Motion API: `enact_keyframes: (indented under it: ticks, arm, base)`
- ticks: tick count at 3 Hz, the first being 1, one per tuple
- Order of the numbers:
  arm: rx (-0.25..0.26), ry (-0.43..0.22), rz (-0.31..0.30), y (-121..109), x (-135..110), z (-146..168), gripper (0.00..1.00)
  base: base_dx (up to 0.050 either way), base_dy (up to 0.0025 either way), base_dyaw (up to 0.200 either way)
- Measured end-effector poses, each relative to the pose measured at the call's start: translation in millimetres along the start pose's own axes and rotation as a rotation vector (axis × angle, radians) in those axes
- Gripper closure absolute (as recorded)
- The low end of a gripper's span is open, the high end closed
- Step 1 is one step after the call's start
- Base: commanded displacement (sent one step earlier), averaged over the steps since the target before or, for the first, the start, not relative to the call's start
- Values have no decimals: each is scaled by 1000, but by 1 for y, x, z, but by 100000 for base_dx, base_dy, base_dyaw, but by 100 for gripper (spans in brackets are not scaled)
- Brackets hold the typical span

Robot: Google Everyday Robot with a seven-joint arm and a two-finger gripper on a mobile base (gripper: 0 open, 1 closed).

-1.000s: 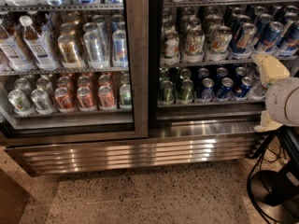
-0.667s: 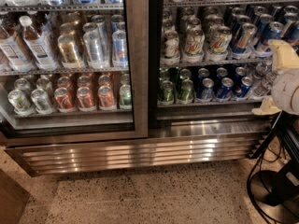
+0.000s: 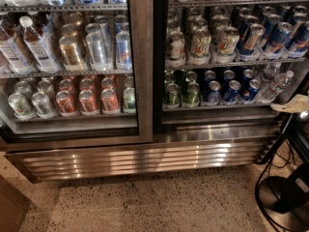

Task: Open right fridge door

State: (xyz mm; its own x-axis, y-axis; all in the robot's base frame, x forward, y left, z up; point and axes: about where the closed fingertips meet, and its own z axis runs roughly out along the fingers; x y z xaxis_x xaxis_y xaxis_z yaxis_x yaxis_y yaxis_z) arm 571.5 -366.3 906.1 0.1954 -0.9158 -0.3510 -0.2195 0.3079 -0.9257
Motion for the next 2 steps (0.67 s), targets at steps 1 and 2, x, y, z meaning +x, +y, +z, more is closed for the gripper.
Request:
enact_keyframes:
  ticks: [1, 2]
  arm:
    - [8, -88, 64, 21, -16, 24, 0]
    - [8, -88, 64, 21, -16, 24, 0]
  base:
    - [0, 0, 0]
    - [0, 0, 0]
